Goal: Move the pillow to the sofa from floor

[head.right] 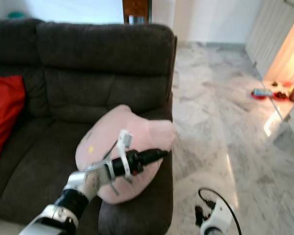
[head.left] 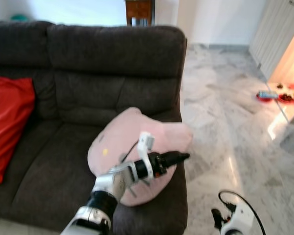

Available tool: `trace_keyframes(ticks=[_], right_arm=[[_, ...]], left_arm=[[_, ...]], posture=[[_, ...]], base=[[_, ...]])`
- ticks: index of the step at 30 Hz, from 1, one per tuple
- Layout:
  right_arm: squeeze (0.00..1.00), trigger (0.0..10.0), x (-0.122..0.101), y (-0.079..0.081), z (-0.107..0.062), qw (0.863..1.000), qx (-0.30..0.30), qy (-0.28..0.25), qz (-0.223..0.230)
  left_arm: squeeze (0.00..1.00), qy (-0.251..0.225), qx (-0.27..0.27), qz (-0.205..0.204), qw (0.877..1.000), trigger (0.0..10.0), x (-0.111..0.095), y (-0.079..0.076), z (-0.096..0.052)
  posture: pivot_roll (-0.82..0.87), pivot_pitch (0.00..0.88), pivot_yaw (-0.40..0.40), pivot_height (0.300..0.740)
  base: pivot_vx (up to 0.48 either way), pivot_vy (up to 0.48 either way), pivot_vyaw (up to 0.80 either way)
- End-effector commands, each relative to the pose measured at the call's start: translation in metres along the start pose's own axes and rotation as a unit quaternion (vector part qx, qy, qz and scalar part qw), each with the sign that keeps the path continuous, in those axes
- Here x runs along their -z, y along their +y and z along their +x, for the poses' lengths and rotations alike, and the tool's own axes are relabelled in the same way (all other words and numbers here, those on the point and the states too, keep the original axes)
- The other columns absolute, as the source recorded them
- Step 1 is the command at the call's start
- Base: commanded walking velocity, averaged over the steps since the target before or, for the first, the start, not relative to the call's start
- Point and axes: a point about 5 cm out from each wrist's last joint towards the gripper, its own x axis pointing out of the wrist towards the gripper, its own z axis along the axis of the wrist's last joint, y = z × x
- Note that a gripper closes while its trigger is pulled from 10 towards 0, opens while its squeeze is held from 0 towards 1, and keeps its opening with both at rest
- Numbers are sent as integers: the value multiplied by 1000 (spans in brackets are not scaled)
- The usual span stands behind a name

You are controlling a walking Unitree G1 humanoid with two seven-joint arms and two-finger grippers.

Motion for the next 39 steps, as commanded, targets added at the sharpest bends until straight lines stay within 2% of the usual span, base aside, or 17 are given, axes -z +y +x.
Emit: trace_keyframes(ticks=[1, 7, 10, 14, 15, 17, 19, 21, 23, 27, 29, 30, 31, 33, 36, 37, 39], right_arm=[[0, 10000, 0, -1, 0, 1000, 2, -2, 3], [0, 10000, 1, -3, -1, 1000, 7, -2, 5], [0, 10000, 2, -3, -1, 1000, 5, 0, 5], [0, 10000, 4, -2, -2, 1000, 3, 1, 5], [0, 10000, 4, -2, -2, 1000, 3, 1, 5], [0, 10000, 5, -2, -2, 1000, 2, 2, 5], [0, 10000, 6, -1, -2, 1000, 1, 3, 5], [0, 10000, 6, -1, -2, 1000, 1, 3, 6], [0, 10000, 7, -2, -3, 1000, 1, 4, 5], [0, 10000, 7, -2, -3, 1000, 1, 4, 6], [0, 10000, 7, -1, -3, 1000, -2, 4, 5], [0, 10000, 7, 0, -3, 1000, -2, 4, 6], [0, 10000, 7, 0, -3, 1000, -2, 4, 6], [0, 10000, 7, 0, -3, 1000, -3, 4, 5], [0, 10000, 6, -1, -3, 1000, -3, 3, 6], [0, 10000, 6, 0, -2, 1000, -4, 5, 5], [0, 10000, 7, 1, -2, 1000, -4, 6, 4]], left_arm=[[0, 17, -23, -31, 999, 10000, 14, 9, -5], [0, 50, -52, -34, 997, 10000, 25, 16, -8], [0, 124, -71, 30, 989, 10000, 37, 20, -9], [0, 160, -84, 64, 982, 10000, 40, 24, -12], [0, 179, -92, 82, 976, 10000, 43, 26, -14], [0, 245, -138, 139, 949, 10000, 55, 37, -27], [0, 265, -162, 164, 936, 10000, 60, 42, -33], [0, 267, -170, 169, 933, 10000, 61, 43, -35], [0, 277, -231, 218, 907, 10000, 63, 52, -43], [0, 268, -272, 254, 888, 10000, 61, 58, -49], [0, 227, -351, 295, 859, 10000, 46, 67, -61], [0, 222, -363, 292, 857, 10000, 43, 69, -65], [0, 219, -371, 287, 856, 10000, 42, 70, -67], [0, 250, -348, 345, 835, 10000, 32, 71, -72], [0, 235, -345, 336, 844, 10000, 21, 70, -75], [0, 258, -328, 368, 831, 10000, 18, 71, -83], [0, 286, -302, 390, 822, 10000, 23, 70, -92]], posture=[[-71, 0, -4, 740], [-68, 0, -6, 740], [-66, 0, -6, 740], [-58, 0, -7, 740], [-58, 0, -7, 740], [-53, 0, -6, 740], [-55, 0, -5, 740], [-55, 0, -5, 740], [-53, 0, -5, 740], [-47, 0, -7, 740], [-42, 0, -6, 740], [-46, 0, -4, 740], [-49, 0, -4, 740], [-46, 0, -6, 740], [-20, 0, -9, 740], [-17, 0, -9, 740], [-14, 0, -10, 740]], base=[[0, 0, 0], [0, 0, 0], [0, 0, 0], [0, 0, 0], [0, 0, 0], [0, 0, 0], [0, 0, 0], [0, 0, 0], [0, 0, 0], [0, 0, 0], [0, 0, 0], [0, 0, 0], [0, 0, 0], [0, 0, 0], [0, 0, 0], [0, 0, 0], [0, 0, 0]])
